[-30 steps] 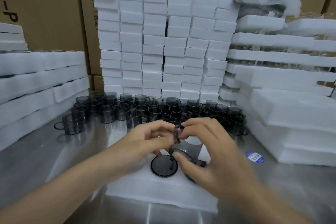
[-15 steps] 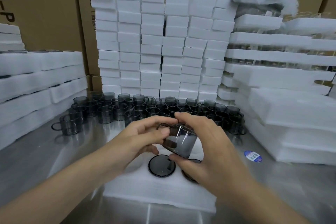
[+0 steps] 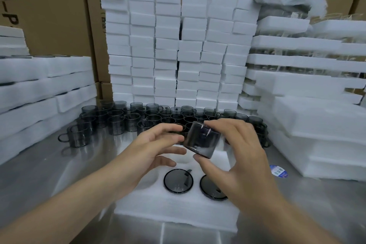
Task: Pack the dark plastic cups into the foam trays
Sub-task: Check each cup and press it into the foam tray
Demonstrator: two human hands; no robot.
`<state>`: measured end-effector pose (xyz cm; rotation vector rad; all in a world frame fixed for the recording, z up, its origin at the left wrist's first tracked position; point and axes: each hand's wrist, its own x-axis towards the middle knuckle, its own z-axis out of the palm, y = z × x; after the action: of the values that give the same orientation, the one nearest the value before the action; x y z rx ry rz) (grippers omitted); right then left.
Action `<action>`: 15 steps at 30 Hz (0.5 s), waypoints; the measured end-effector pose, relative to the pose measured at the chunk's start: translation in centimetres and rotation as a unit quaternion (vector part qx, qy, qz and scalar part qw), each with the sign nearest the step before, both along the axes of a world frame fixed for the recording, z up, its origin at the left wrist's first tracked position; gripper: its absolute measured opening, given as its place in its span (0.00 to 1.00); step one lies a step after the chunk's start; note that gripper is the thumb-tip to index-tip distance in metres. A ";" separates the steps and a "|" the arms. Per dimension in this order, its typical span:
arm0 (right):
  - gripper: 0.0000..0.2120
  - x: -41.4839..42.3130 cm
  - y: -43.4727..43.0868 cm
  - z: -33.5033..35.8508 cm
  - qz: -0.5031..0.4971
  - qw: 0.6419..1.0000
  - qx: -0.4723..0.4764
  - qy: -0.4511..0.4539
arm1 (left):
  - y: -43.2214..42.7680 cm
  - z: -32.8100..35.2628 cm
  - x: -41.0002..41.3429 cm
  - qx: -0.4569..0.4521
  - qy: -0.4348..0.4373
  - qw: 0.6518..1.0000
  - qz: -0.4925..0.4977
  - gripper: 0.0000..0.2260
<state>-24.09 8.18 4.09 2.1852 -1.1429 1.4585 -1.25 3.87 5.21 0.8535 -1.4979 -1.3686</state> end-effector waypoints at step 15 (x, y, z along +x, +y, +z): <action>0.32 0.8 0.1 -0.7 0.074 0.992 0.053 0.084 | 0.6 0.1 0.4 -0.144 -0.129 0.973 -0.126 0.19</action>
<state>-23.31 8.24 3.44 2.4590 -1.0428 1.2662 -0.85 4.45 5.30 0.6917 -2.0072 -1.2066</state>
